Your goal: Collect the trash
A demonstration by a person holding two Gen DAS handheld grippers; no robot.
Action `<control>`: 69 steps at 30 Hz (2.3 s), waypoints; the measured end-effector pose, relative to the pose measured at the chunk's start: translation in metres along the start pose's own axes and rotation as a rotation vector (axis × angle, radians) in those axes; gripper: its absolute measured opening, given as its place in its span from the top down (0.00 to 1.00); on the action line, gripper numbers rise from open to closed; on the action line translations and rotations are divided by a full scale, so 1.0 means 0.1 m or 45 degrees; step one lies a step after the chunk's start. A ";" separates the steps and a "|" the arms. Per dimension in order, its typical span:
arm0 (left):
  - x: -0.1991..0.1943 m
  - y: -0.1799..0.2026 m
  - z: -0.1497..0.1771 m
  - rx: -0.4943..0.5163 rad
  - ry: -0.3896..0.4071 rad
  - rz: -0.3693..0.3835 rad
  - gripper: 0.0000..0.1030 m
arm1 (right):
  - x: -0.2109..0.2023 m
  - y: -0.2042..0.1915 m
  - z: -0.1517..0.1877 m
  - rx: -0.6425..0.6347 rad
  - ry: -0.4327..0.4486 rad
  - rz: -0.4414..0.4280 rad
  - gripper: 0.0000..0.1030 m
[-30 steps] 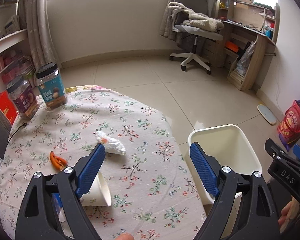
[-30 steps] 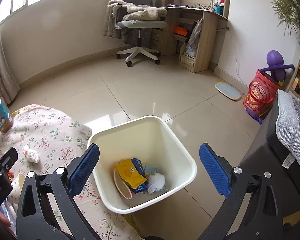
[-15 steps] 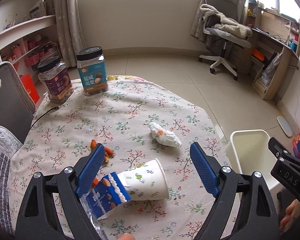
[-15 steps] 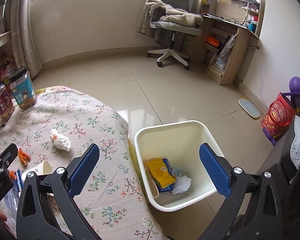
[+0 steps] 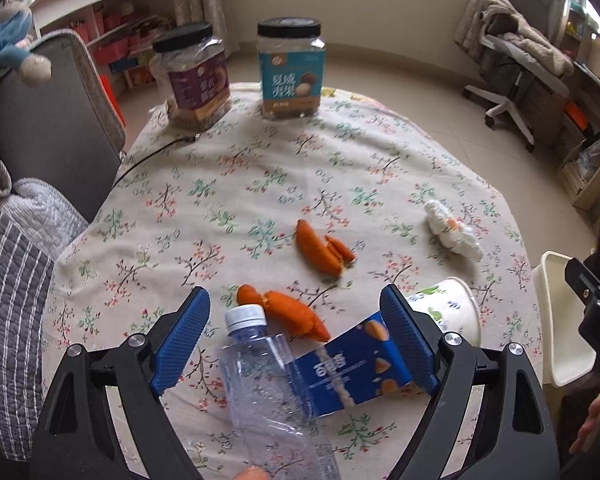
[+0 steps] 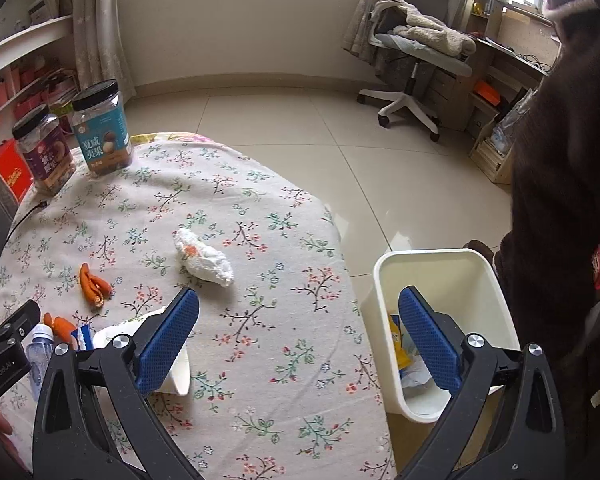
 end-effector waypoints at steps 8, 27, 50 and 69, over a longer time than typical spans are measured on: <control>0.40 -0.41 0.44 -0.192 -0.338 0.131 0.18 | 0.14 -0.52 0.12 -0.097 -0.088 -0.091 0.07; 0.28 -0.22 0.70 -0.124 -0.369 0.252 0.41 | 0.10 -0.97 0.32 -0.184 -0.154 -0.314 0.07; -0.32 -0.66 0.19 0.101 0.072 -0.093 0.40 | 0.04 -1.64 0.93 -0.340 -0.203 -0.576 0.37; -0.51 -0.63 0.05 0.096 0.210 -0.117 0.40 | -0.46 -1.66 0.73 -0.365 -0.063 -0.670 1.00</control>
Point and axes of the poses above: each gripper's, at about its wrist camera, not at the fingertips, and x roughly the way its jaws point, y to its right, z to its underside, the point moved 9 cm from there along x, roughly the way its jaws point, and after that the axes turned 5 degrees about x, right-handed, at the moved point
